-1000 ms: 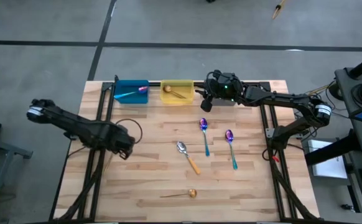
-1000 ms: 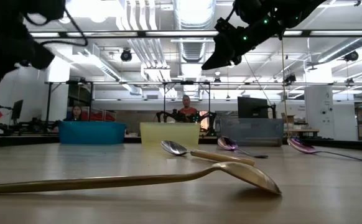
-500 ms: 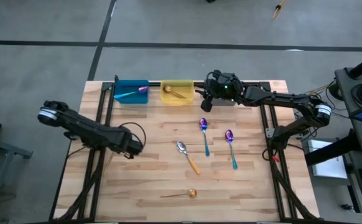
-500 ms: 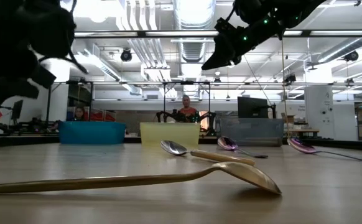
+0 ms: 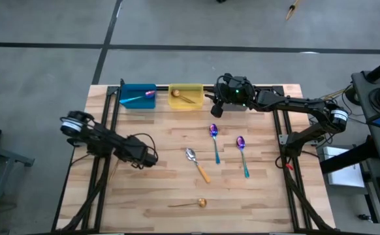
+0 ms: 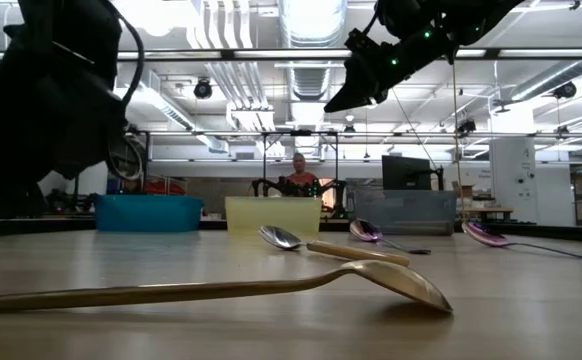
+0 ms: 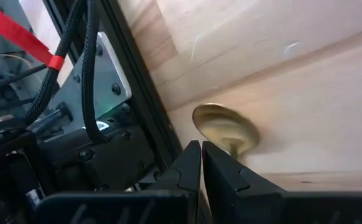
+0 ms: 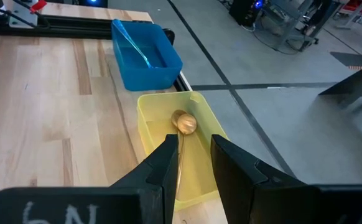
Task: Sort silverware by color (type)
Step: Put the gold spoon into the yellow bin
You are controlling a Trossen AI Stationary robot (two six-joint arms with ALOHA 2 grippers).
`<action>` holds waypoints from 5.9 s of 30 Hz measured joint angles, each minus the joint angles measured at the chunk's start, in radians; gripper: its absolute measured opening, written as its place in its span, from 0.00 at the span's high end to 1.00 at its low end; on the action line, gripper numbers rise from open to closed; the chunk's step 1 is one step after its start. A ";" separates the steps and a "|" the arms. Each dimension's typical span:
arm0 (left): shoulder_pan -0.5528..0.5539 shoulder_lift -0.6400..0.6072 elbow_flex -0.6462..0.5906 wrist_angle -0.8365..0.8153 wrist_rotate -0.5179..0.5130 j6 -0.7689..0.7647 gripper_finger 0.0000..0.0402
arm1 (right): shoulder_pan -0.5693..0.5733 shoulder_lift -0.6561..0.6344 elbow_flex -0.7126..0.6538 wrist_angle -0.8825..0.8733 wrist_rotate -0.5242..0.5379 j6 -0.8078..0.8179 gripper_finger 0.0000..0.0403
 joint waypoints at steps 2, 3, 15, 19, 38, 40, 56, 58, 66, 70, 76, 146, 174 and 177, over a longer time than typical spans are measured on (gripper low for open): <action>0.000 0.018 0.000 0.026 0.000 0.013 1.00 | 0.000 0.000 0.000 0.000 0.000 0.000 0.79; 0.000 0.026 0.000 0.051 -0.001 0.016 1.00 | 0.000 0.000 0.000 0.000 0.000 0.000 0.79; 0.002 0.035 0.060 0.186 -0.046 0.018 1.00 | 0.000 0.000 0.000 0.000 0.000 0.001 0.79; 0.012 0.032 0.119 0.204 -0.099 0.037 1.00 | 0.000 0.000 0.000 0.000 0.000 0.002 0.79; 0.022 -0.308 0.082 0.281 0.018 0.441 1.00 | 0.000 0.000 0.000 0.000 0.000 -0.006 0.79; 0.012 -0.371 0.039 0.314 0.037 0.371 1.00 | 0.000 0.000 0.000 -0.001 0.000 -0.006 0.79; 0.002 -0.470 -0.155 0.325 0.057 0.025 0.92 | 0.000 0.000 0.000 0.000 0.000 -0.007 0.79; 0.002 -0.457 -0.160 0.340 0.057 0.029 0.86 | 0.000 0.000 0.000 0.000 0.000 -0.007 0.79; 0.002 -0.371 -0.177 0.432 0.056 0.043 0.64 | 0.000 0.000 0.000 0.000 0.000 -0.007 0.79; -0.001 -0.326 -0.174 0.443 0.053 0.056 0.64 | 0.000 0.000 0.000 0.000 0.000 -0.007 0.79; -0.005 -0.289 -0.162 0.454 0.031 0.079 0.82 | 0.000 0.000 0.000 0.000 0.000 -0.007 0.79; 0.675 -0.303 0.076 1.665 -0.209 1.577 1.00 | 0.020 0.276 -0.002 0.763 -0.095 0.251 0.65; 0.665 -0.255 0.076 1.667 -0.285 1.498 1.00 | 0.043 0.414 0.224 0.583 0.083 0.218 0.96; 0.665 -0.255 0.076 1.663 -0.284 1.498 0.99 | 0.044 0.412 0.224 0.576 0.084 0.210 0.96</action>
